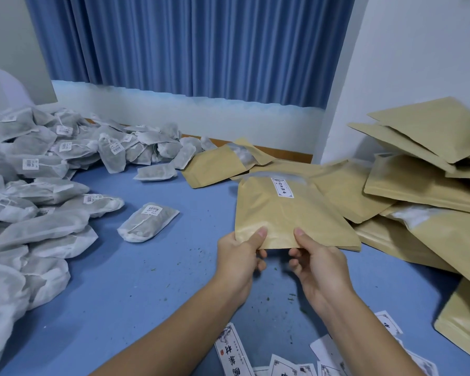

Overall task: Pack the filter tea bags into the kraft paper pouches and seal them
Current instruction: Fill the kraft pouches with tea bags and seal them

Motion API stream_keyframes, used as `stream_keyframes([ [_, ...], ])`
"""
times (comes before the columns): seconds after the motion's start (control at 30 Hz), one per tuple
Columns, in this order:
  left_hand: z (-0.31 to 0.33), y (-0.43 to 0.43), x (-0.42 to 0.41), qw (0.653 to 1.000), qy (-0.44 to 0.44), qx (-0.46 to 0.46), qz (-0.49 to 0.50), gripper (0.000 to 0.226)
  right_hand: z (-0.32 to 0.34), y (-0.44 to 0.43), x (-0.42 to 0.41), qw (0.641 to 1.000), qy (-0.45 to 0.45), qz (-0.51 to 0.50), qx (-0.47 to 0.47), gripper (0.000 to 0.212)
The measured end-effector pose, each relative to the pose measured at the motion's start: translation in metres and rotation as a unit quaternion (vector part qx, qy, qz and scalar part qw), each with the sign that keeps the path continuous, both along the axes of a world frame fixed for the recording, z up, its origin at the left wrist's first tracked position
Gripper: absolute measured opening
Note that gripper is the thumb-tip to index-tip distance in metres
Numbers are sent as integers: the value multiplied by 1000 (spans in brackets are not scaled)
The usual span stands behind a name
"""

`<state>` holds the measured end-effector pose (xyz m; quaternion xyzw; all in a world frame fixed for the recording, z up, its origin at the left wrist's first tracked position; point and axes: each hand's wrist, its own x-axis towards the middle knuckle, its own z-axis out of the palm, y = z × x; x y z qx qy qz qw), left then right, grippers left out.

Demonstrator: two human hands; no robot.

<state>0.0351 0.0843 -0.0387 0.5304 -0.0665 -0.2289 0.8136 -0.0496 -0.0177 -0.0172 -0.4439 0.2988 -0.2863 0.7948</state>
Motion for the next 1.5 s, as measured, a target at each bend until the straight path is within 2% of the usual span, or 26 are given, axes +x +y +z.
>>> stream_keyframes([
  [0.17,1,8,2,1000,11,-1,26,22,3,-10,-6,1000,-8,19,-20,14],
  [0.3,11,6,-1,997,19,28,71,48,7,-11,-7,998,8,11,-56,24],
  [0.37,13,7,-3,994,-5,76,78,64,8,-10,-8,998,14,-21,-51,32],
  [0.4,13,8,-5,992,-14,97,76,68,9,-10,-8,998,13,-37,-53,30],
  [0.47,12,11,-7,995,-9,84,61,61,10,-8,-11,997,13,-56,-56,20],
  [0.57,15,14,-7,999,43,-27,8,27,9,-7,-15,997,14,-65,-40,16],
  [0.6,18,15,-7,997,53,-53,-6,25,10,-8,-17,997,9,-67,-45,17],
  [0.67,21,16,-7,996,35,-75,-27,37,13,-10,-23,995,1,-74,-61,20],
  [0.8,27,10,-19,995,-89,-35,-30,44,28,-14,-44,990,-37,-90,-106,21],
  [0.9,30,-3,-34,986,-143,-44,-71,46,37,-24,-69,977,-23,-160,-142,16],
  [0.97,30,-16,-43,981,-162,-11,-109,49,39,-36,-86,951,33,-249,-179,14],
  [1.03,25,-34,-55,974,-158,24,-159,54,39,-43,-100,899,107,-349,-241,47],
  [1.1,19,-52,-68,969,-166,64,-174,57,37,-45,-112,811,165,-413,-380,87],
  [1.13,17,-59,-73,963,-184,99,-168,58,36,-45,-115,756,194,-421,-462,93],
  [1.2,16,-69,-78,944,-225,176,-166,59,33,-40,-111,653,257,-355,-618,80],
  [1.23,14,-73,-78,919,-270,222,-181,51,30,-39,-107,622,282,-275,-676,71],
  [1.3,15,-73,-80,834,-386,324,-223,26,19,-41,-101,573,357,-89,-732,63],
  [1.33,15,-70,-82,797,-422,360,-239,23,13,-43,-100,563,396,-27,-725,59],
  [1.37,14,-67,-83,780,-442,372,-243,22,9,-46,-100,566,438,12,-698,52],
  [1.43,16,-56,-82,778,-453,371,-227,20,3,-51,-100,582,487,58,-648,33],
  [1.5,20,-34,-78,781,-471,357,-202,19,3,-52,-106,597,481,65,-639,25],
])
